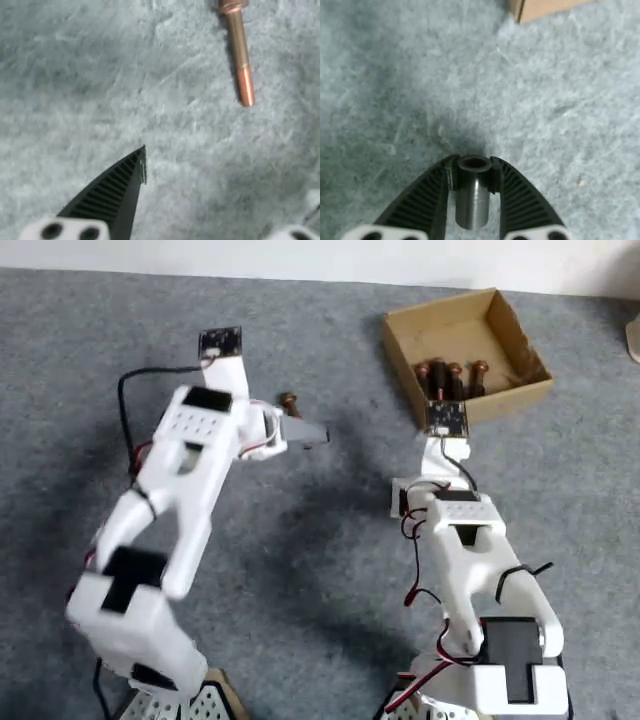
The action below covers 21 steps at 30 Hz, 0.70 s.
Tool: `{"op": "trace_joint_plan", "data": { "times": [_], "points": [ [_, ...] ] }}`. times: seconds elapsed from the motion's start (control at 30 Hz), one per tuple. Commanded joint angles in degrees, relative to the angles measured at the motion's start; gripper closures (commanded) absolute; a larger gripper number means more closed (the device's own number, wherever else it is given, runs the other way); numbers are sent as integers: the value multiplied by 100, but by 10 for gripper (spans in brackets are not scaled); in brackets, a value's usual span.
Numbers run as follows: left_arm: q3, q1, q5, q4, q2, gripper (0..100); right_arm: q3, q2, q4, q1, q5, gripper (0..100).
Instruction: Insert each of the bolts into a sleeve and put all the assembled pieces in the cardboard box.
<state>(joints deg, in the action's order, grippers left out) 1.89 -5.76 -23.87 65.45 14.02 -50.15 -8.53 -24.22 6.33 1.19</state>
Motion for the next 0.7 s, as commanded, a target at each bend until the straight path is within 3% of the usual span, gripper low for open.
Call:
{"op": "trace_joint_plan", "data": {
  "times": [0.0, 0.4, 0.67],
  "points": [
    [-1385, 145, -299, 404, 752, 505, 4, -242, 259, -127, 97, 994],
    [-5648, 251, -1002, 1433, 3890, 815, -286, -259, 716, -119, 413, 994],
    [-8022, 154, -914, 2637, 5068, 775, -321, -251, 787, -101, 413, 994]
  ]
}}
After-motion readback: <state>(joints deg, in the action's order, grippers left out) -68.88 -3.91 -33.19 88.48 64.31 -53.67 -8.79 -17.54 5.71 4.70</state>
